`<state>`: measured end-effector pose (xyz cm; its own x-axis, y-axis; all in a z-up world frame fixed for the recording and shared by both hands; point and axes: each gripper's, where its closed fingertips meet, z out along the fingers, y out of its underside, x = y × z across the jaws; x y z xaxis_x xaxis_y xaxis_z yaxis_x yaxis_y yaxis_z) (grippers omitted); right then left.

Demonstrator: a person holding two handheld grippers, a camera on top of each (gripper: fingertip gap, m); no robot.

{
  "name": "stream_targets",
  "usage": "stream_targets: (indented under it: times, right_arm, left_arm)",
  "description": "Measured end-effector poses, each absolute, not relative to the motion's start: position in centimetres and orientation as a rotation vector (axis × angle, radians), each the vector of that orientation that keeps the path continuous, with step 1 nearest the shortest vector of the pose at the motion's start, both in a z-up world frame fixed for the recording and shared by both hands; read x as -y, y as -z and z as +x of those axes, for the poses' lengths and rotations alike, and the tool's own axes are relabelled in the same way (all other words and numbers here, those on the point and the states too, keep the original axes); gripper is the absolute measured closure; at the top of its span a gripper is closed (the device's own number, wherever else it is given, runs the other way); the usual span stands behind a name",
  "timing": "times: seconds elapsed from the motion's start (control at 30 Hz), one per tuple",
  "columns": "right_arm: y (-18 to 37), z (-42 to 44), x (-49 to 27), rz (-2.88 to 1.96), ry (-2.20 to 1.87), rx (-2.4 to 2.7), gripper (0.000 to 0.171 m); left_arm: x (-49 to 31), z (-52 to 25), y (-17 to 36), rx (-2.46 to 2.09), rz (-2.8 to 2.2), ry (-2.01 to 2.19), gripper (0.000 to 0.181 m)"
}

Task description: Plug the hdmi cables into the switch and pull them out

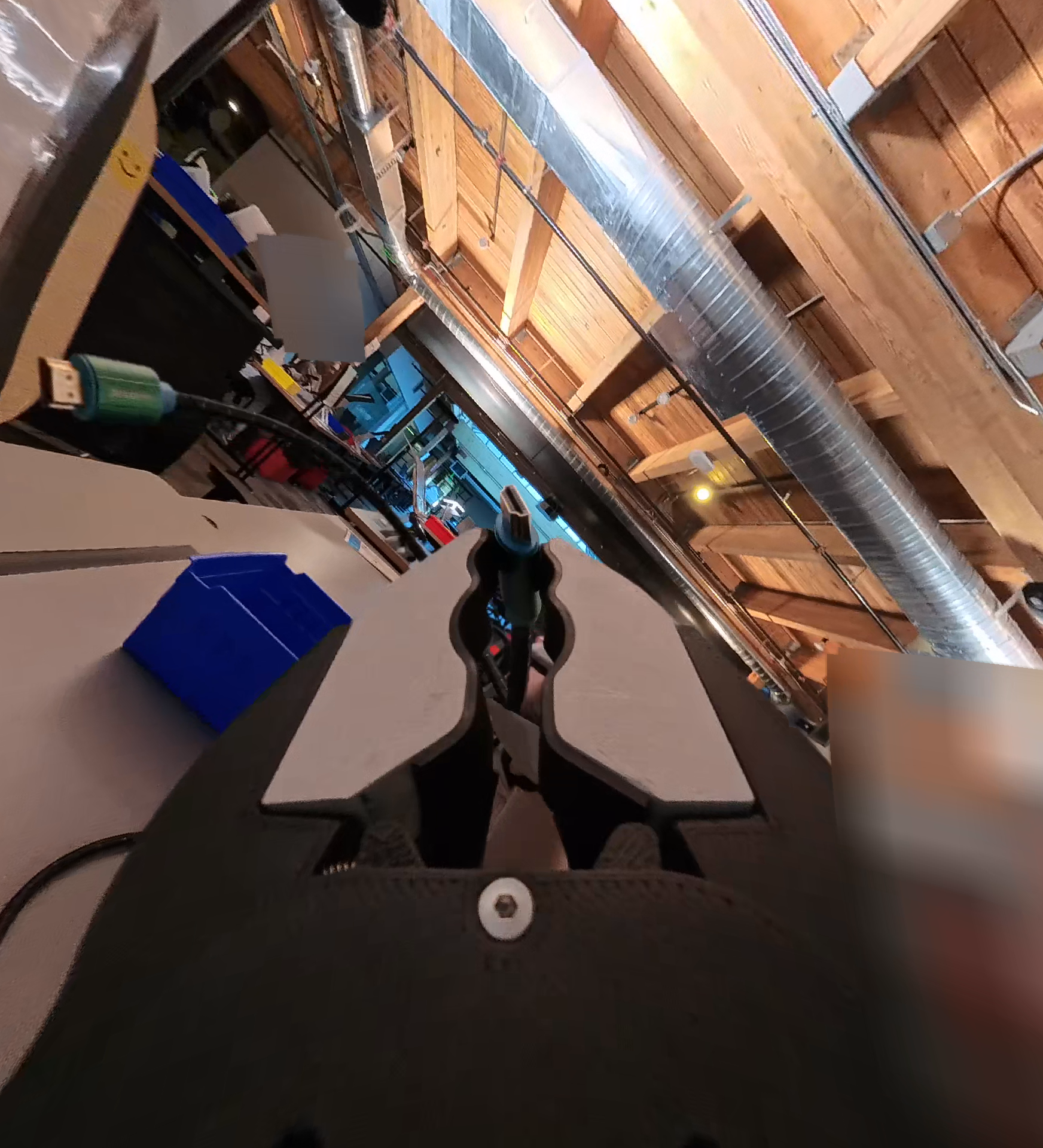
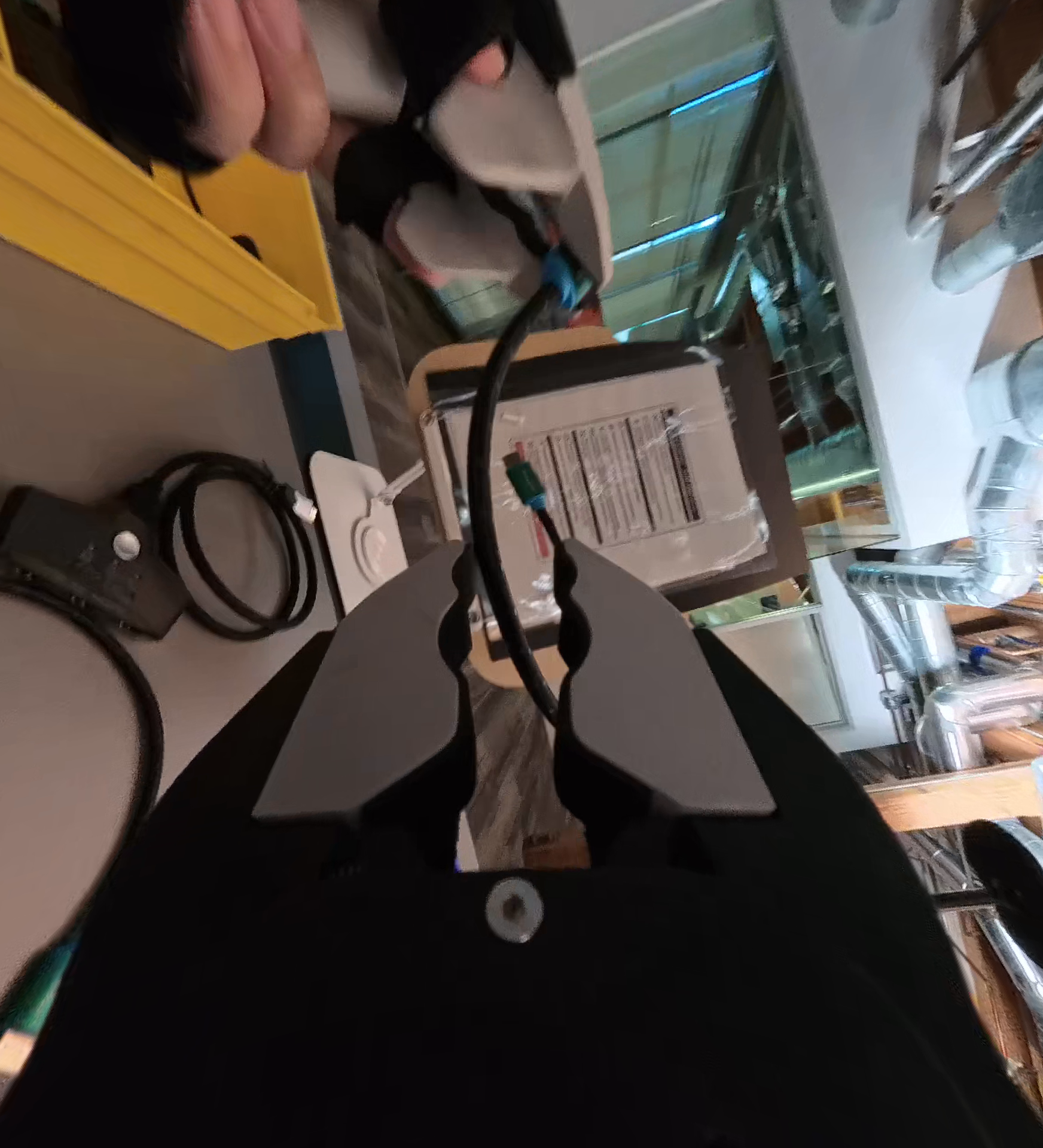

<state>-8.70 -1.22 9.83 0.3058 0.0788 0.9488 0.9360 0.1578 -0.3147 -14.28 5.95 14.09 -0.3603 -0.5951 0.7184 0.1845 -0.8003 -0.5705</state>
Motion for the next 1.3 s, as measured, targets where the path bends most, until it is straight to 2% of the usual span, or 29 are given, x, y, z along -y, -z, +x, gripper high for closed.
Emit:
stream_targets:
  times: [0.1, 0.17, 0.23, 0.37, 0.5, 0.57, 0.7, 0.83, 1.0, 1.3]
  right_arm:
    - [-10.2, -12.3, 2.4, -1.174, 0.734, 1.081, 0.147]
    - [-8.1, -16.0, 3.6, -1.207, 0.478, 1.170, 0.155]
    - [-5.7, -18.4, 3.8, -1.326, 0.211, 1.194, 0.155]
    - [-2.8, -17.3, -0.2, -1.451, 0.058, 0.973, 0.149]
    - [-4.8, -12.8, -2.4, -1.299, 0.095, 0.611, 0.134]
    - [-7.1, -11.1, -1.6, -1.175, 0.128, 0.518, 0.133]
    - [-10.4, -9.3, 0.4, -1.088, -0.015, 0.387, 0.140]
    - [-10.9, -9.0, 0.6, -1.105, -0.082, 0.418, 0.152]
    - [-11.5, -9.2, 1.1, -1.063, -0.033, 0.474, 0.153]
    - [-12.0, -8.9, 1.3, -1.088, -0.239, 0.402, 0.152]
  left_arm:
    - [-6.9, -14.7, -13.9, -0.500, -1.405, 2.173, 0.170]
    - [-7.2, -14.8, -13.8, -0.480, -1.409, 2.165, 0.170]
    - [-6.9, -14.7, -14.0, -0.473, -1.403, 2.189, 0.170]
    - [-5.0, -13.7, -14.4, -0.498, -1.397, 2.236, 0.170]
    - [-2.9, -11.7, -13.9, -0.542, -1.423, 2.237, 0.169]
    - [-2.2, -10.9, -13.7, -0.551, -1.418, 2.241, 0.169]
    - [-1.0, -9.4, -13.1, -0.587, -1.398, 2.243, 0.169]
    - [0.0, -8.5, -12.7, -0.611, -1.392, 2.247, 0.169]
    - [0.3, -8.5, -13.0, -0.657, -1.371, 2.214, 0.169]
    - [0.6, -8.6, -13.4, -0.669, -1.314, 2.193, 0.169]
